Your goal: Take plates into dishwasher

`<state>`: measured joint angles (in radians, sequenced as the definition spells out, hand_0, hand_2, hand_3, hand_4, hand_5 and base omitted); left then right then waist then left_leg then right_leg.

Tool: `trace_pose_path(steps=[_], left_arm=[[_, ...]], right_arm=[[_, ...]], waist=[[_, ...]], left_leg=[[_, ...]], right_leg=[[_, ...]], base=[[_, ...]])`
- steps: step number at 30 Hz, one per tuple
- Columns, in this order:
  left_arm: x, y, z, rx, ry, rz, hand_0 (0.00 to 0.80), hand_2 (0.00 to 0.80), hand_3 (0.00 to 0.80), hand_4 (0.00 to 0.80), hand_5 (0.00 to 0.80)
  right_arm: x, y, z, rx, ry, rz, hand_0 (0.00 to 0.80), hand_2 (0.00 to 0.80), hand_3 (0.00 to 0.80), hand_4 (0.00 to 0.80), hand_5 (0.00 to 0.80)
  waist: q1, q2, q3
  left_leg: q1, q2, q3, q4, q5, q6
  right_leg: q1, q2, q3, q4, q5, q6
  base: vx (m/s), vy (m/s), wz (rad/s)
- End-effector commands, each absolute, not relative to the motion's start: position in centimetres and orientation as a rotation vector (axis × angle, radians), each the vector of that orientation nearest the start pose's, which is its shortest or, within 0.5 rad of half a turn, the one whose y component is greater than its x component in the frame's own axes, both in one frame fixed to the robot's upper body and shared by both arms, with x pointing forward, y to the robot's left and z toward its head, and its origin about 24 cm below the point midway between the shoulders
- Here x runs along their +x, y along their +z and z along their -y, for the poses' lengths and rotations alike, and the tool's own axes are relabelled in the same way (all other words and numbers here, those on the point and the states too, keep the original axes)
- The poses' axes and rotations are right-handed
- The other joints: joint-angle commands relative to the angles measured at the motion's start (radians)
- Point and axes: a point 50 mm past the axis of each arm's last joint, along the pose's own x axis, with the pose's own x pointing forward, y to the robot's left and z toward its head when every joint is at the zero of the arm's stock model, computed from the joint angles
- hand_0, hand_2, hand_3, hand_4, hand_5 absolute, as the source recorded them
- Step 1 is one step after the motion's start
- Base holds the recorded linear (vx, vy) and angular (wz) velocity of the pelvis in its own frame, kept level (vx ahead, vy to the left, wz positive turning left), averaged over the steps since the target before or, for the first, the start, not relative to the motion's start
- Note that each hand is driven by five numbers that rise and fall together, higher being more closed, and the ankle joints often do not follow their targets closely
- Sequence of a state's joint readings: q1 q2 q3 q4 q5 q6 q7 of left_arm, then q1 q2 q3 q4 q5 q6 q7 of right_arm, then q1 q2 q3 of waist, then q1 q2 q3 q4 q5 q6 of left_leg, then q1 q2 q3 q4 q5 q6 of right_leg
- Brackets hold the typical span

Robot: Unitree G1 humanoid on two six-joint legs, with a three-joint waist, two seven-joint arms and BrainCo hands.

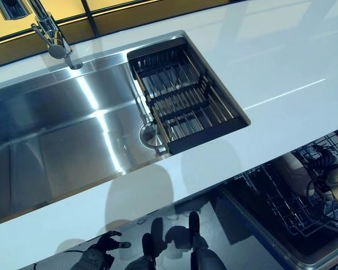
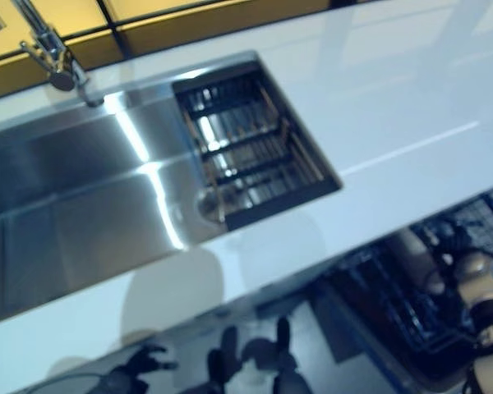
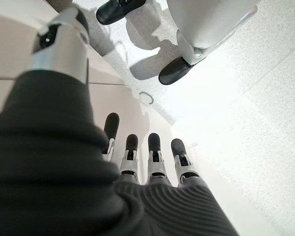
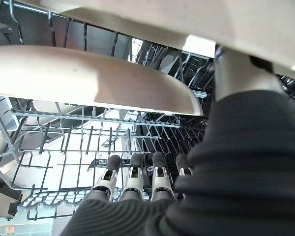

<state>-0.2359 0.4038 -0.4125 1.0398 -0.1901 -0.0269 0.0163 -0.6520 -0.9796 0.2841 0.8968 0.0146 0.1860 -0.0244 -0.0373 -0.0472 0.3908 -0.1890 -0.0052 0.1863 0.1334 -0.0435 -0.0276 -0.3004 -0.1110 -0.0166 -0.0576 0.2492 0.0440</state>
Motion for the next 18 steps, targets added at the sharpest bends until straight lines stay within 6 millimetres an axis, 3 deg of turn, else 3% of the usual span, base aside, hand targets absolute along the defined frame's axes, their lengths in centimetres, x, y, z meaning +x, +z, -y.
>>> trace_pose_path(steps=[1,11,18], left_arm=[[24.2,-7.5,-26.2,0.451,0.018,-0.698,0.0,0.0,0.0,0.0,0.0],[22.7,-8.4,-26.6,0.424,0.067,-0.733,0.0,0.0,0.0,0.0,0.0],[21.3,-9.3,-26.8,0.411,0.104,-0.762,0.0,0.0,0.0,0.0,0.0]], right_arm=[[31.4,18.2,40.7,-0.889,-0.566,-0.315,0.0,0.0,0.0,0.0,0.0],[30.2,19.2,40.2,-0.822,-0.586,-0.161,0.0,0.0,0.0,0.0,0.0],[29.0,19.9,39.3,-0.805,-0.504,-0.078,0.0,0.0,0.0,0.0,0.0]], waist=[[0.015,0.026,-0.016],[-0.022,0.009,-0.041],[-0.054,-0.005,-0.067]], left_leg=[[-0.071,0.022,-0.076,-0.021,0.08,0.032],[-0.023,0.024,-0.059,-0.065,0.079,0.031],[0.009,0.023,-0.042,-0.089,0.074,0.034]], right_leg=[[0.033,0.013,-0.032,0.179,-0.155,0.017],[0.058,0.018,-0.011,0.158,-0.151,0.023],[0.073,0.02,0.009,0.142,-0.148,0.028]], base=[[-0.014,0.035,0.0],[0.001,0.052,-0.02],[0.006,0.057,-0.1]])
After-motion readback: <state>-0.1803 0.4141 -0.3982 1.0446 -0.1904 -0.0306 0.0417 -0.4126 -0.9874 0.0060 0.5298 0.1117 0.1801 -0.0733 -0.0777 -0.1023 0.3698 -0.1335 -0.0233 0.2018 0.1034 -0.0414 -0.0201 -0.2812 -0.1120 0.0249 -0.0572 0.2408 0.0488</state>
